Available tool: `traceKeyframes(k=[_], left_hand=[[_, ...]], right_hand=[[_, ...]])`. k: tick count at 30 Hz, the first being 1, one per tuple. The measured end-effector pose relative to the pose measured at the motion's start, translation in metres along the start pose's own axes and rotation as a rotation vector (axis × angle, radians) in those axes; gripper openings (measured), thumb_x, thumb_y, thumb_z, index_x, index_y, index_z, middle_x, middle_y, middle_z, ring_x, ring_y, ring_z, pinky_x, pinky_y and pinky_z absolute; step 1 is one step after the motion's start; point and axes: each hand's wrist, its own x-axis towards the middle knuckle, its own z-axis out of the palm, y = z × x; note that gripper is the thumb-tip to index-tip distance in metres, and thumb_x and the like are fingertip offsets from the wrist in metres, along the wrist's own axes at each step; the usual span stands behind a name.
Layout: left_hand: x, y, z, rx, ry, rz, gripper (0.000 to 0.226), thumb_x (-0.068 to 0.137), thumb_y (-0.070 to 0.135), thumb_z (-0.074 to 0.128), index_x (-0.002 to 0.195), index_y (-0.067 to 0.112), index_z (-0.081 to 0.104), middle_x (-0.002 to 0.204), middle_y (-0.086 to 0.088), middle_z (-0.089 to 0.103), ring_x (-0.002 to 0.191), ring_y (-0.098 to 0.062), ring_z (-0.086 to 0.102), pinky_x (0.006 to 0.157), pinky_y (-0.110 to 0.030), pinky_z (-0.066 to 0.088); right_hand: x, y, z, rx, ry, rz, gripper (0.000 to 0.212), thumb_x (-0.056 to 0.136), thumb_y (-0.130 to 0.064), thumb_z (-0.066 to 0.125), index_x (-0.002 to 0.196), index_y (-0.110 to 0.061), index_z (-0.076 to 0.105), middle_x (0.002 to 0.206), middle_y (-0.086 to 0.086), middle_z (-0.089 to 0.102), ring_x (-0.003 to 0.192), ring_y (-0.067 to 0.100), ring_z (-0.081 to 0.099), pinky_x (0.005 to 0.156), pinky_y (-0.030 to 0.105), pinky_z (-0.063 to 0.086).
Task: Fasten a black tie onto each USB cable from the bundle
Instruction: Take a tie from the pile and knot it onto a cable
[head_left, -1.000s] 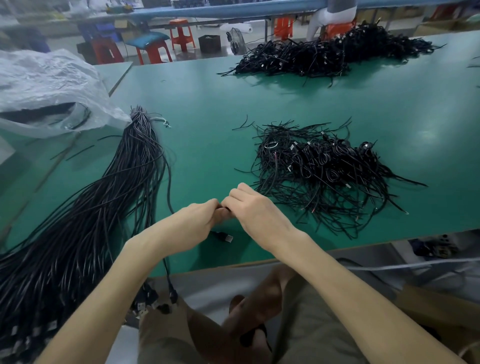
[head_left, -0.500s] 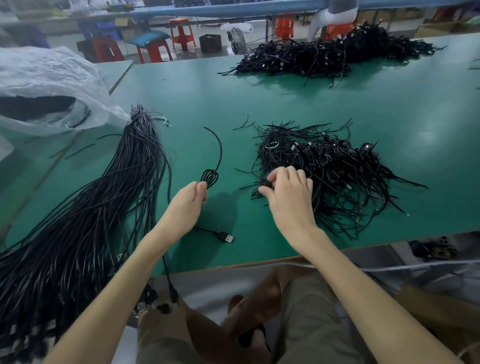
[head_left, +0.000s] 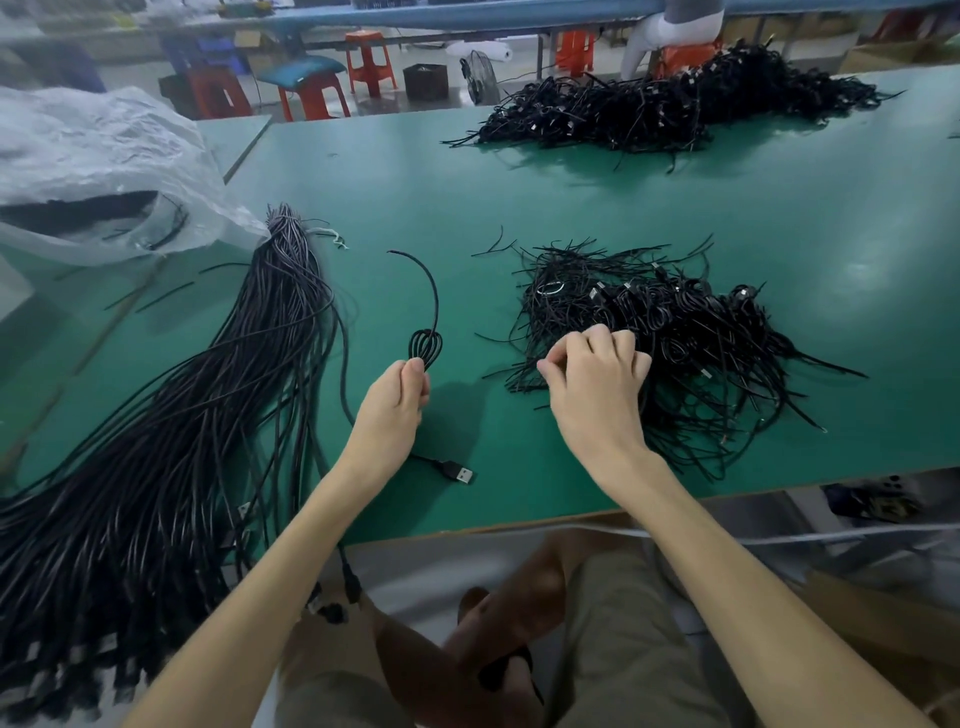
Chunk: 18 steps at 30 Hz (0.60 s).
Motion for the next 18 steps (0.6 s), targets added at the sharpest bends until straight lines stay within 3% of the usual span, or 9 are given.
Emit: traceKeyframes(k=[4, 7, 10, 12, 14, 18], left_hand=[[-0.001, -0.001, 0.004, 0.102, -0.006, 0.005, 0.040, 0.112, 0.032, 0.028, 0.078, 0.016, 0.040, 0.071, 0.003, 0.036, 0.064, -0.017, 0.032, 0.065, -0.037, 0.031], [-0.003, -0.001, 0.008, 0.121, 0.020, -0.007, 0.040, 0.112, 0.033, 0.029, 0.077, 0.017, 0.039, 0.070, 0.006, 0.038, 0.064, -0.017, 0.034, 0.066, -0.039, 0.032], [-0.003, -0.003, 0.011, 0.136, 0.047, 0.001, 0.040, 0.112, 0.031, 0.030, 0.077, 0.015, 0.039, 0.068, 0.007, 0.038, 0.063, -0.018, 0.035, 0.066, -0.040, 0.032], [-0.003, -0.003, 0.011, 0.155, 0.050, 0.008, 0.039, 0.112, 0.030, 0.030, 0.077, 0.014, 0.038, 0.067, 0.007, 0.038, 0.062, -0.018, 0.034, 0.065, -0.040, 0.032], [-0.003, -0.004, 0.011, 0.157, 0.057, -0.001, 0.038, 0.111, 0.029, 0.031, 0.076, 0.015, 0.037, 0.066, 0.007, 0.038, 0.061, -0.017, 0.033, 0.064, -0.041, 0.031], [-0.004, -0.005, 0.011, 0.149, 0.061, 0.005, 0.037, 0.110, 0.030, 0.033, 0.078, 0.012, 0.039, 0.067, 0.006, 0.040, 0.063, -0.018, 0.033, 0.064, -0.040, 0.032]], right_hand=[[0.002, -0.016, -0.007, 0.521, 0.052, 0.031, 0.010, 0.100, -0.027, 0.065, 0.096, -0.018, 0.065, 0.100, -0.004, 0.058, 0.101, 0.017, 0.046, 0.091, 0.031, 0.038], [0.004, -0.029, -0.014, 0.807, 0.053, 0.086, 0.010, 0.100, -0.024, 0.064, 0.094, -0.017, 0.062, 0.088, -0.006, 0.064, 0.084, 0.008, 0.058, 0.078, 0.023, 0.047], [0.004, -0.041, -0.014, 0.955, 0.014, 0.152, 0.012, 0.100, -0.026, 0.063, 0.095, -0.015, 0.061, 0.080, -0.004, 0.069, 0.068, 0.001, 0.058, 0.067, 0.015, 0.044], [0.002, -0.047, -0.012, 1.045, -0.043, 0.203, 0.012, 0.099, -0.025, 0.063, 0.095, -0.013, 0.062, 0.078, -0.001, 0.072, 0.063, 0.003, 0.057, 0.066, 0.021, 0.045], [-0.002, -0.052, -0.009, 1.104, -0.117, 0.228, 0.014, 0.098, -0.024, 0.063, 0.096, -0.010, 0.063, 0.079, -0.001, 0.073, 0.065, 0.007, 0.059, 0.067, 0.030, 0.047], [-0.012, -0.059, -0.003, 1.111, -0.225, 0.176, 0.016, 0.102, -0.020, 0.058, 0.100, -0.004, 0.061, 0.087, 0.001, 0.077, 0.074, 0.016, 0.073, 0.064, 0.029, 0.050]])
